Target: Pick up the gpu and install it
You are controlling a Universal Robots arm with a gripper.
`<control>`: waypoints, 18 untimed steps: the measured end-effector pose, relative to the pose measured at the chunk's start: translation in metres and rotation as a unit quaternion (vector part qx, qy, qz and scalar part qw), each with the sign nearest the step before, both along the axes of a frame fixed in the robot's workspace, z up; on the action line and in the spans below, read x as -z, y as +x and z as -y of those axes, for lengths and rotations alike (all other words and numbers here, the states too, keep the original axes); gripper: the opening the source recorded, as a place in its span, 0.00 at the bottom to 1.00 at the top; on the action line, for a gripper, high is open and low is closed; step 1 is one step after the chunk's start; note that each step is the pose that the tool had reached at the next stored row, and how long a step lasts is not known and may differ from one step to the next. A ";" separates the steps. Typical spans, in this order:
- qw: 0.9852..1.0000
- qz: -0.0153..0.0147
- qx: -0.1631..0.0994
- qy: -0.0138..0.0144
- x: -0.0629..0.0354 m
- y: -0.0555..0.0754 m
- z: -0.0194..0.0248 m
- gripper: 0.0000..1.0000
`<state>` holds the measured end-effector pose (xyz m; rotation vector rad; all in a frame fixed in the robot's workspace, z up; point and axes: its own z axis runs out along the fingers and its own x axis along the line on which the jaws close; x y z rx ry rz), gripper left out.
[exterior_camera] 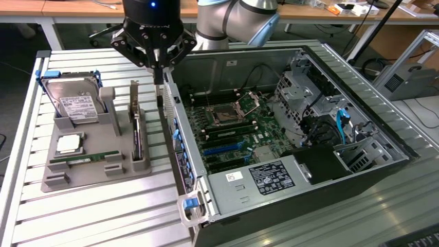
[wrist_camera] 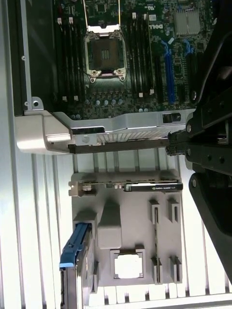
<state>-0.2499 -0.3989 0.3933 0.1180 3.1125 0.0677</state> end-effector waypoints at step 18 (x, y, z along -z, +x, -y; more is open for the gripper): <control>1.000 0.000 0.000 0.000 0.0000 -0.008 0.0000 0.11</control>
